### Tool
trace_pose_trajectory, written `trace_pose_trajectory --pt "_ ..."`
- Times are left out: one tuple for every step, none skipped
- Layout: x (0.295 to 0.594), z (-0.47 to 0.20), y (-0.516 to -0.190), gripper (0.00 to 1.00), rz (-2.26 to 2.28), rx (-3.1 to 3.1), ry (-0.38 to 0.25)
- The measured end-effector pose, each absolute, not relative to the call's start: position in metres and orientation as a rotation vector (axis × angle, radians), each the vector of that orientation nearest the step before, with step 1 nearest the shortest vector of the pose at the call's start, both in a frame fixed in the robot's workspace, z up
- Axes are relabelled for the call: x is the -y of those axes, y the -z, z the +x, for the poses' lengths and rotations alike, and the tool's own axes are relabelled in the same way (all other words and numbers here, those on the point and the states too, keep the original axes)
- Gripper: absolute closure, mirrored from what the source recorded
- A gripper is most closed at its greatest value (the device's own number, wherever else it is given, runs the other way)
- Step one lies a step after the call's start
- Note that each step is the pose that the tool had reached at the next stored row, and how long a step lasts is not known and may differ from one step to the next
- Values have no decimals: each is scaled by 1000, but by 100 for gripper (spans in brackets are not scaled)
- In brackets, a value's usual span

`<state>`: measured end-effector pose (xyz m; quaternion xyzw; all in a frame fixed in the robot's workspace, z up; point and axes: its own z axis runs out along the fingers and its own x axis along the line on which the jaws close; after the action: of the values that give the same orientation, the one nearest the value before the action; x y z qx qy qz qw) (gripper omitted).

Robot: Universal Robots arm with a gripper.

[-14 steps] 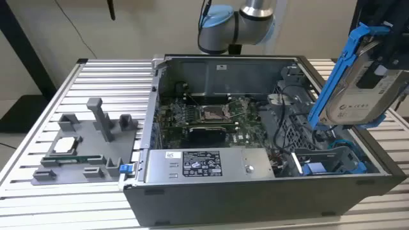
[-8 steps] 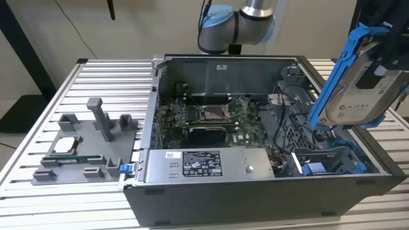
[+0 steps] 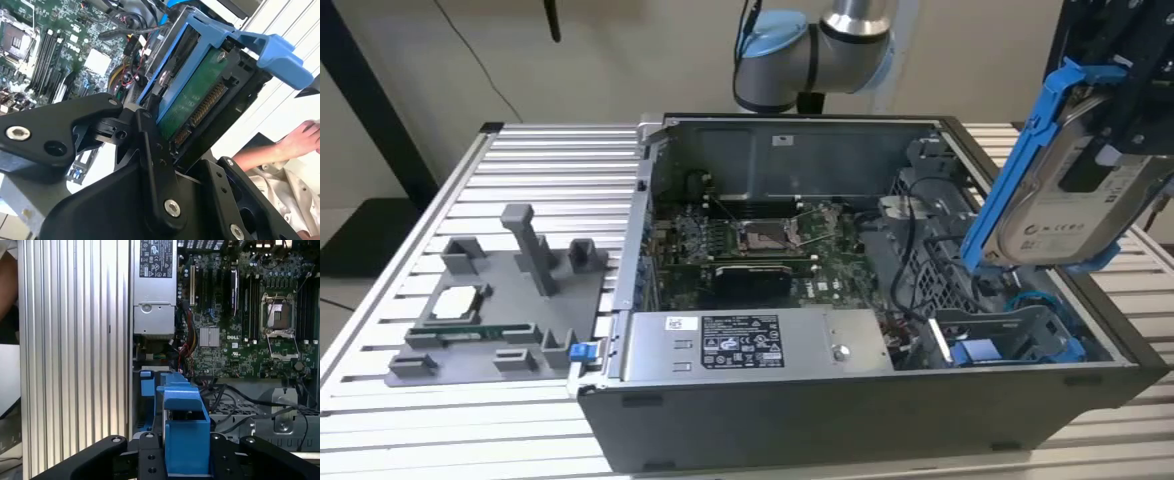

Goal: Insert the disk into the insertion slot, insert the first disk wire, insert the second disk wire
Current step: 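Insert the disk into the insertion slot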

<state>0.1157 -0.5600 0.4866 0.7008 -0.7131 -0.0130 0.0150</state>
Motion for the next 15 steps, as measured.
trace_pose_trajectory --pt "560 116 -486 100 2181 2219 41" --pt "560 116 -485 100 2181 2219 40" --pt "560 116 -485 100 2181 2219 41" --pt "560 116 -485 100 2181 2219 40" --pt "560 116 -485 100 2181 2219 40" --pt "560 116 -485 100 2181 2219 40" --pt "560 116 -485 100 2181 2219 40" --pt "560 116 -485 100 2181 2219 40" --pt "560 116 -485 100 2181 2219 40" --pt "560 116 -485 100 2181 2219 41" --pt "560 116 -484 100 2181 2219 41" --pt "560 116 -484 100 2181 2219 40" --pt "560 116 -483 100 2181 2219 41" --pt "560 116 -483 100 2181 2219 41" --pt "560 116 -482 100 2181 2219 40"
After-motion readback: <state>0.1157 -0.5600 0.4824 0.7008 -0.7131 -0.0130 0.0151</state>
